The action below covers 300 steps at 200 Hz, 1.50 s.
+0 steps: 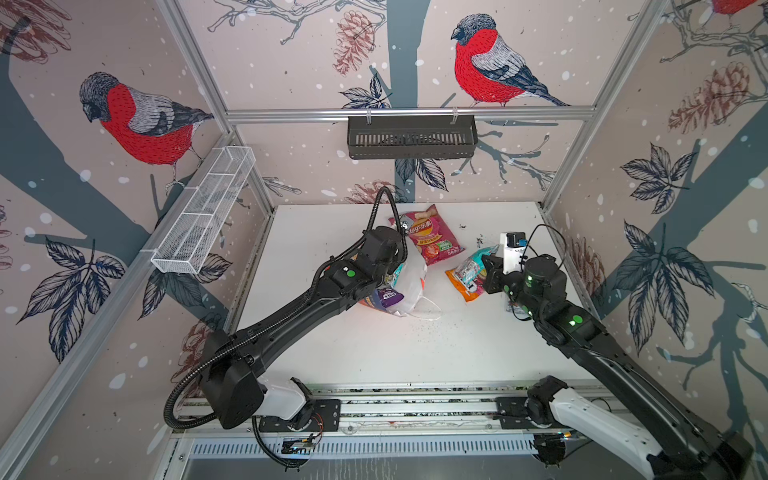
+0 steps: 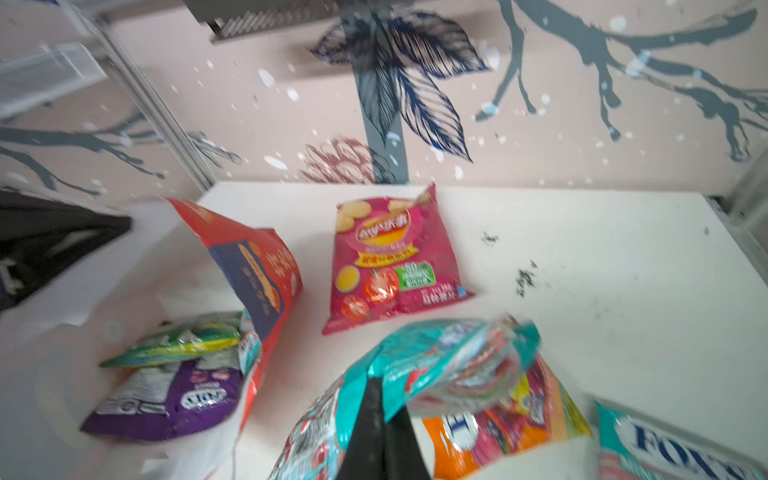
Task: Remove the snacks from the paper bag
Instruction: 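Carry the teal packet out of the bag and lower it onto the table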
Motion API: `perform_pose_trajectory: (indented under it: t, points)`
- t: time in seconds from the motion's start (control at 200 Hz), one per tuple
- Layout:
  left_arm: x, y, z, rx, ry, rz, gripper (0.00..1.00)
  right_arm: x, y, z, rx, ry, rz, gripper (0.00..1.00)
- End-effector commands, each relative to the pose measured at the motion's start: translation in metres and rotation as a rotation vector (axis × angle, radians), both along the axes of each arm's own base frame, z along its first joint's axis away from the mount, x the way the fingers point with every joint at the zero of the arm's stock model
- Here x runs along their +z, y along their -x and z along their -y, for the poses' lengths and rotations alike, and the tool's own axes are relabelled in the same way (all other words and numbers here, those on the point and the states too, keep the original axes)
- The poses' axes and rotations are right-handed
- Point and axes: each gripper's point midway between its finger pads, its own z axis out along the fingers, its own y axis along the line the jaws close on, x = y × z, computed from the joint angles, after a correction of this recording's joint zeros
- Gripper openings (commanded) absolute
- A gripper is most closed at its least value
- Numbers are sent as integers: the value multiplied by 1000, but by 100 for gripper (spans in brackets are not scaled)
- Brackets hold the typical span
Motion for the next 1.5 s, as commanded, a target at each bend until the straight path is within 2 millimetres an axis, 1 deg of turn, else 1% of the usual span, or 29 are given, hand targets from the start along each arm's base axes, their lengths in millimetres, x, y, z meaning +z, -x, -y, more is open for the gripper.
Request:
perform_pose_trajectory:
  t: [0.0, 0.175, 0.25, 0.34, 0.46, 0.51, 0.62, 0.83, 0.951, 1.051, 1.151, 1.191, 1.236, 1.391, 1.496]
  points:
    - [15, -5, 3, 5, 44, 54, 0, -22, 8, 22, -94, 65, -104, 1]
    - [13, -6, 5, -1, 44, 48, 0, -40, 24, 36, -148, 98, -236, 1]
    - [12, -6, 6, -5, 45, 47, 0, -42, 29, 29, -115, 80, -289, 1]
    - [13, -6, 8, -10, 48, 49, 0, -58, 30, 38, -179, 126, -383, 1]
    - [14, -6, 7, -12, 50, 51, 0, -86, 31, 39, -197, 185, -488, 1]
    - [14, -5, 7, -12, 49, 53, 0, -98, 32, 44, -230, 216, -530, 1]
    - [16, -4, 5, -14, 55, 61, 0, -116, 35, 49, -257, 267, -603, 1]
    - [16, -4, 4, -10, 54, 63, 0, -136, 33, 33, -198, 302, -660, 1]
    - [17, -3, 4, -8, 56, 63, 0, -151, 29, 7, -89, 247, -687, 2]
    - [17, -2, 3, -9, 57, 62, 0, -153, 23, -8, -43, 198, -667, 3]
    - [19, -2, 2, -5, 54, 65, 0, -153, 17, -14, -20, 177, -645, 7]
    - [19, -1, 2, -6, 54, 65, 0, -154, 16, -15, -18, 175, -645, 12]
    - [19, -1, 1, -6, 55, 66, 0, -156, 15, -15, -15, 175, -646, 20]
    - [17, -2, 3, -11, 54, 59, 0, -156, 10, -16, -14, 151, -628, 34]
    - [16, -2, 4, -10, 54, 56, 0, -151, 8, -18, -6, 115, -603, 38]
